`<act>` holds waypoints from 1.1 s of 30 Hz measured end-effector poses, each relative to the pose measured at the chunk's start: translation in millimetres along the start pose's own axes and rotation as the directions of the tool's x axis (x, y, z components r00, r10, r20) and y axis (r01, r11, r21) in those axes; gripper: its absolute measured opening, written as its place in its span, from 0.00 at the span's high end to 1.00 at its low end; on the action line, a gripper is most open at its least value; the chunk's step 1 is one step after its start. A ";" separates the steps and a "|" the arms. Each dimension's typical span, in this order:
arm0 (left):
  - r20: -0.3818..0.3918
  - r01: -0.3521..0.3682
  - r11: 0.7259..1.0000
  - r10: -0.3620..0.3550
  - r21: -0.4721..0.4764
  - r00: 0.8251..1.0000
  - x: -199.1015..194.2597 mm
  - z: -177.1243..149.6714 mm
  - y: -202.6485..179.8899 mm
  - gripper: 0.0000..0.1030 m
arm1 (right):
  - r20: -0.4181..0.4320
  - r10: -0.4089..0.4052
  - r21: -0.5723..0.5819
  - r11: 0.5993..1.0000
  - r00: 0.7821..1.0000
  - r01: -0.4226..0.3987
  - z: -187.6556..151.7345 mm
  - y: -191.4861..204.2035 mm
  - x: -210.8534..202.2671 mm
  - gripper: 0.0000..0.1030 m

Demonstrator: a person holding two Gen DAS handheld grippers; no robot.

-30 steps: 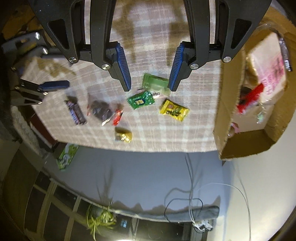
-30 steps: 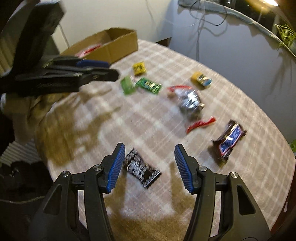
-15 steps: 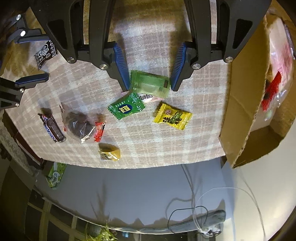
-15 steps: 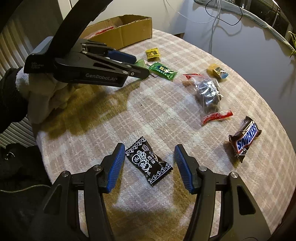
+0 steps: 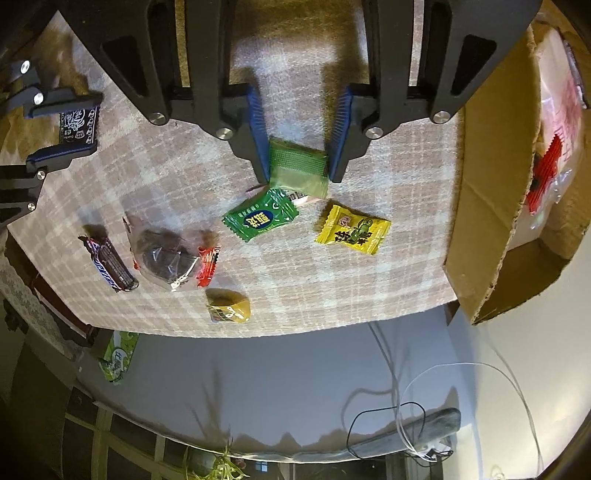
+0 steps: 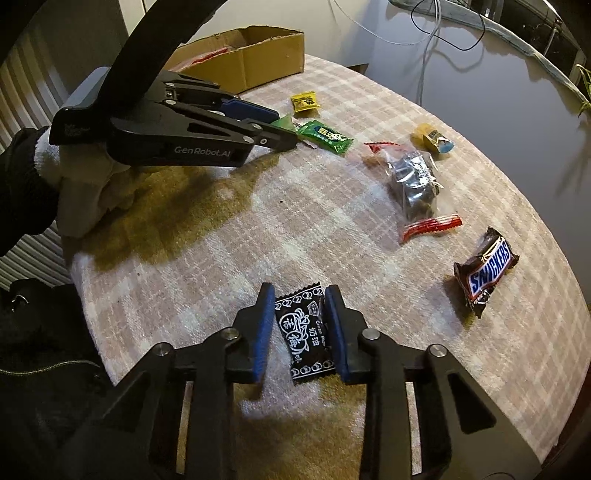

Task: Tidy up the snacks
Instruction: 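Grasp the green packet with the left gripper while the right grasps the black wrapped candy, then carry the green packet into the box with the left gripper while the right carries the black candy there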

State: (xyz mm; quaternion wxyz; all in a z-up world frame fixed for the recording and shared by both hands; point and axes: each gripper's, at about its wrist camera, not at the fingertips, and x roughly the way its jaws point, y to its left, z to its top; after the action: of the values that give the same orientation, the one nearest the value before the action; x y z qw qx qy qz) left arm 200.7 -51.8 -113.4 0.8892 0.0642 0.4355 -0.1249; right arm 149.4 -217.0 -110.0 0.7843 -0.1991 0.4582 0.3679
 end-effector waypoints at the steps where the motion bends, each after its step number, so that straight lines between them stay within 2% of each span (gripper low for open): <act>1: 0.002 -0.002 1.000 0.002 0.003 1.000 -0.3 -0.7 -0.8 0.72 | 0.002 -0.001 0.003 1.000 1.000 0.001 -0.9 -0.5 -0.7 0.74; 7: 0.009 -0.002 1.000 0.002 0.021 1.000 -3.4 -3.7 -5.7 0.74 | 0.017 -0.002 0.033 0.999 1.000 0.001 -5.8 -4.0 -4.8 0.74; 20: 0.069 0.055 0.998 -0.053 -0.038 0.996 -37.3 -2.8 -0.2 0.74 | 0.075 -0.012 0.106 0.994 0.997 0.004 -6.7 -19.7 -22.6 0.74; 26: 0.113 0.055 0.997 -0.048 -0.060 0.992 -59.5 -0.2 10.3 0.74 | 0.110 -0.014 0.095 0.995 0.994 0.003 11.2 -16.7 -31.3 0.74; 33: 0.159 0.031 0.994 -0.015 -0.103 0.987 -86.2 -3.8 36.9 0.74 | 0.182 -0.012 0.054 0.999 0.983 0.002 58.0 -4.3 -43.3 0.74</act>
State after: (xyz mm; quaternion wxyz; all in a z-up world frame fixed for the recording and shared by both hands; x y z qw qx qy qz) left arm 157.3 -1.2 -47.4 0.9216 0.0021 0.3702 -0.1167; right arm 172.5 -199.2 -43.6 0.8292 -0.1453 0.3935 0.3693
